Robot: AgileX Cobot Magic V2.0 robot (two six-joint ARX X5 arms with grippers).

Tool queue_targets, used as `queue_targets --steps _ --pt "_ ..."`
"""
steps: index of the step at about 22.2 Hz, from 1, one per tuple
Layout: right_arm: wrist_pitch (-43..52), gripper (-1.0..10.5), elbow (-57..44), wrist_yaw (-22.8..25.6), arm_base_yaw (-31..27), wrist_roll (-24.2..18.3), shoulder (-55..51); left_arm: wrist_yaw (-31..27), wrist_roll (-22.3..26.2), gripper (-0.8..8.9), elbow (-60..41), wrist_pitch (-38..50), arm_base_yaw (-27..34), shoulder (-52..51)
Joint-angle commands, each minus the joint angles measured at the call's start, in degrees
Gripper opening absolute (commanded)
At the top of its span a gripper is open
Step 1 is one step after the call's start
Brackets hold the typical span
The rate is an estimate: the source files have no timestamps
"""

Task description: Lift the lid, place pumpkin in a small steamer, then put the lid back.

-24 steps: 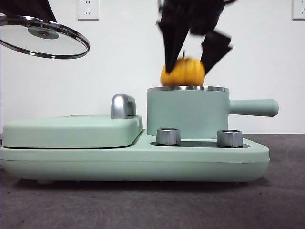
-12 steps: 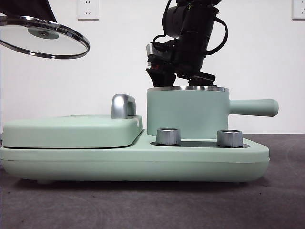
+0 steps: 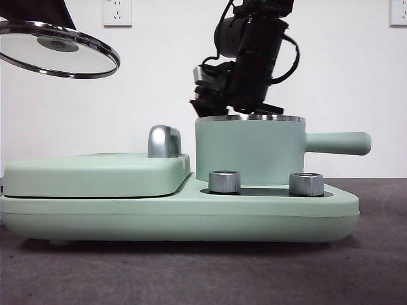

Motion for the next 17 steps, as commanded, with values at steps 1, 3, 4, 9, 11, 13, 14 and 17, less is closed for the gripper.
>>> queue_targets --steps 1,3,4,9,11,13,14,17 --pt "-0.1 5.3 1.6 -0.5 0.9 -0.3 1.5 0.2 0.3 0.11 1.1 1.6 -0.1 0.0" --pt "-1.9 5.3 2.4 -0.5 0.9 -0.3 0.5 0.2 0.3 0.11 1.1 1.6 -0.1 0.0" --pt "-3.4 5.3 3.0 -0.4 0.9 -0.2 -0.4 0.2 0.3 0.11 1.1 1.6 -0.1 0.0" --pt "-6.8 4.1 4.2 -0.2 0.8 -0.1 -7.7 0.2 0.1 0.11 1.1 1.5 -0.1 0.0" --pt "-5.5 4.1 4.2 -0.3 0.7 0.1 -10.6 0.2 0.1 0.11 1.1 1.5 -0.1 0.0" --pt "-6.7 4.0 4.1 -0.2 0.4 0.3 -13.5 0.2 0.1 0.11 1.1 1.5 -0.1 0.0" --pt "-7.5 3.7 4.0 -0.2 0.4 0.3 -14.8 0.2 0.1 0.11 1.1 1.5 -0.1 0.0" --pt "-5.1 3.4 1.5 0.0 0.5 0.3 -19.3 0.2 -0.2 0.11 1.1 1.4 -0.1 0.0"
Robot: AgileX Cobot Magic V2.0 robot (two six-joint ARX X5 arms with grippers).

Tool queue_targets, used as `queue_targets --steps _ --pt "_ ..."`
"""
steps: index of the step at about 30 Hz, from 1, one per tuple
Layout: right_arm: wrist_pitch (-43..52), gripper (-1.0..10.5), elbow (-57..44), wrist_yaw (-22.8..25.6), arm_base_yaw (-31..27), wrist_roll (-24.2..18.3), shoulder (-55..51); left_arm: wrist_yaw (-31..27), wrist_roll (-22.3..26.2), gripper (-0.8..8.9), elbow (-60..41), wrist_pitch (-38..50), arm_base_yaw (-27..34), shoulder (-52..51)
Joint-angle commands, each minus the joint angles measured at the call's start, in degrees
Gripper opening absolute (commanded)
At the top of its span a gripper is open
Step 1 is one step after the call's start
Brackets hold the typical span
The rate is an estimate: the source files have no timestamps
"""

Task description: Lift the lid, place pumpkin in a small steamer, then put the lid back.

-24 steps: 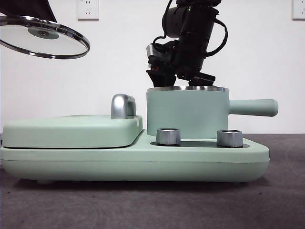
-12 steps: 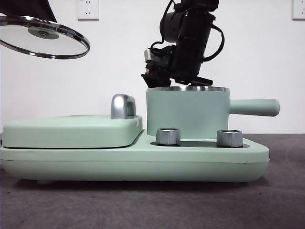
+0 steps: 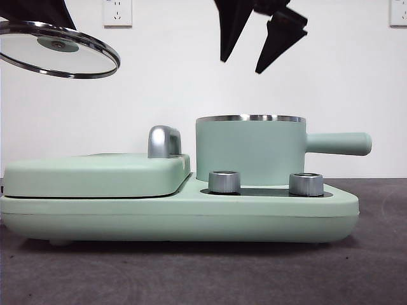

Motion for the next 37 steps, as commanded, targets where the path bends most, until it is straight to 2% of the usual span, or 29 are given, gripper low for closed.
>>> queue_targets --steps 1,6,11,19,23,30,37 --pt "3.2 3.4 -1.6 0.5 0.5 0.1 -3.5 0.2 -0.5 0.11 1.1 1.5 -0.1 0.0" --pt "12.2 3.4 -11.8 1.6 0.8 0.1 -13.7 0.3 -1.2 0.11 1.1 1.4 -0.2 0.0" --pt "21.7 3.4 -26.9 2.6 0.8 0.3 -25.1 0.5 -1.2 0.11 1.1 1.4 -0.2 0.0" --pt "30.3 3.4 -47.9 2.9 0.8 2.6 -41.7 4.9 -1.4 0.11 1.1 1.7 -0.6 0.1" --pt "30.9 3.4 -55.2 2.9 0.9 4.2 -49.1 5.9 -1.4 0.11 1.1 3.1 -2.3 1.0" --pt "30.8 3.4 -64.3 4.4 1.1 4.6 -61.8 5.9 -1.3 0.11 1.1 8.0 -7.0 4.7" --pt "27.2 3.4 -67.2 5.9 1.1 4.8 -69.7 5.9 -1.3 0.11 1.2 19.0 -12.6 11.0"
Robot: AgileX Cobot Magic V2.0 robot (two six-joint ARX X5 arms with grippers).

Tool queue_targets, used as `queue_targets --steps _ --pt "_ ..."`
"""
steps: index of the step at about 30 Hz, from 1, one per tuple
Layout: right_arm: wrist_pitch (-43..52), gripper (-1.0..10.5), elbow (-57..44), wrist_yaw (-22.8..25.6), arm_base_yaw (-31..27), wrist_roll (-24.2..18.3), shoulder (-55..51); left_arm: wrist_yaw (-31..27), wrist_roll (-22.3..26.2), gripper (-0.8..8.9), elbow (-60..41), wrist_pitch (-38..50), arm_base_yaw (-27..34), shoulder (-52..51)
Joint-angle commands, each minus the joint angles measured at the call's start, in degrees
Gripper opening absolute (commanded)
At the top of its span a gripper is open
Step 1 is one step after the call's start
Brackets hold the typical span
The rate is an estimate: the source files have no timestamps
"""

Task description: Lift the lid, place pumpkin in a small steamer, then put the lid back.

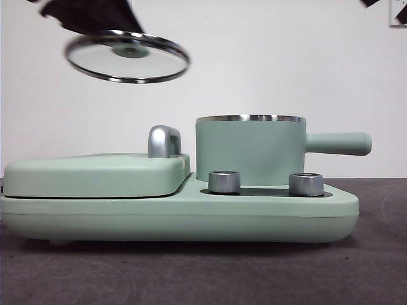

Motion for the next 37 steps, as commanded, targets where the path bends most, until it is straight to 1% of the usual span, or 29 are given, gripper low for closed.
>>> queue_targets --steps 1,5,11,18,24,28,37 --pt "-1.6 3.4 -0.1 1.4 0.4 1.0 -1.5 0.2 -0.2 0.11 1.2 7.7 -2.4 3.0" --pt "-3.2 3.4 -0.1 1.4 0.4 1.0 -2.3 0.2 -0.2 0.11 1.4 14.9 -5.1 7.0" --pt "-4.9 3.4 -0.1 1.4 0.4 1.0 -2.4 0.2 -0.2 0.11 3.7 21.3 -8.4 13.4" --pt "-6.5 3.4 -0.1 1.4 0.4 1.0 -2.4 0.2 0.4 0.11 9.5 22.9 -10.3 21.3" --pt "-6.9 3.4 -0.1 1.5 0.4 1.0 -2.4 0.2 2.2 0.11 11.3 25.0 -11.3 25.6" --pt "-7.3 3.4 -0.1 2.4 0.4 1.0 -2.4 0.2 2.6 0.11 11.3 26.2 -11.5 27.1" --pt "-7.3 3.4 -0.1 2.4 0.4 0.9 -2.4 0.9 3.3 0.11 11.3 26.5 -12.0 28.0"
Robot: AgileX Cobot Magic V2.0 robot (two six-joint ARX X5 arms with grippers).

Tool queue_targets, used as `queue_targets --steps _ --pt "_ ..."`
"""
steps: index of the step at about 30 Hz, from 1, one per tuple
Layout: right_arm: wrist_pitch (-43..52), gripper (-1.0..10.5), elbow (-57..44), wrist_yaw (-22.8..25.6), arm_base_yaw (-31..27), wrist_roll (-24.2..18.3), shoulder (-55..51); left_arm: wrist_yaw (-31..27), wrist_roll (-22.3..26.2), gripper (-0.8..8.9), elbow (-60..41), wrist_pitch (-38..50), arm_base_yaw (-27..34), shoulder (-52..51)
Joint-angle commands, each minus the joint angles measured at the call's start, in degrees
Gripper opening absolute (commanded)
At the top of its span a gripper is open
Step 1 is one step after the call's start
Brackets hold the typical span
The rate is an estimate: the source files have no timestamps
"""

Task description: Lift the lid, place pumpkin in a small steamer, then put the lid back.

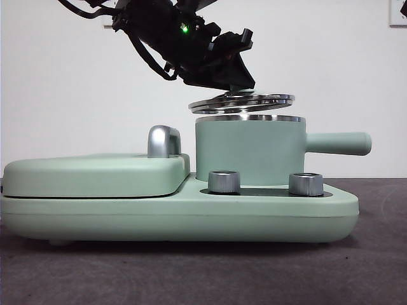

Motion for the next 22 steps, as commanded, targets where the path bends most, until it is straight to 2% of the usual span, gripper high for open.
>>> queue_targets --steps 1,5,18,22 --pt "0.4 3.4 0.2 0.1 0.4 0.6 0.2 0.9 0.7 0.11 1.9 2.1 -1.1 0.9" --pt "0.4 3.4 0.1 0.1 0.4 0.6 0.2 1.2 2.1 0.11 1.9 2.1 -1.9 1.3" --pt "-0.4 3.4 0.1 0.2 0.4 0.6 0.2 1.1 2.3 0.11 1.9 2.0 -2.4 2.4" --pt "-0.5 3.4 0.1 0.3 0.4 0.6 0.2 -0.6 2.3 0.11 1.9 1.4 -2.3 2.3"
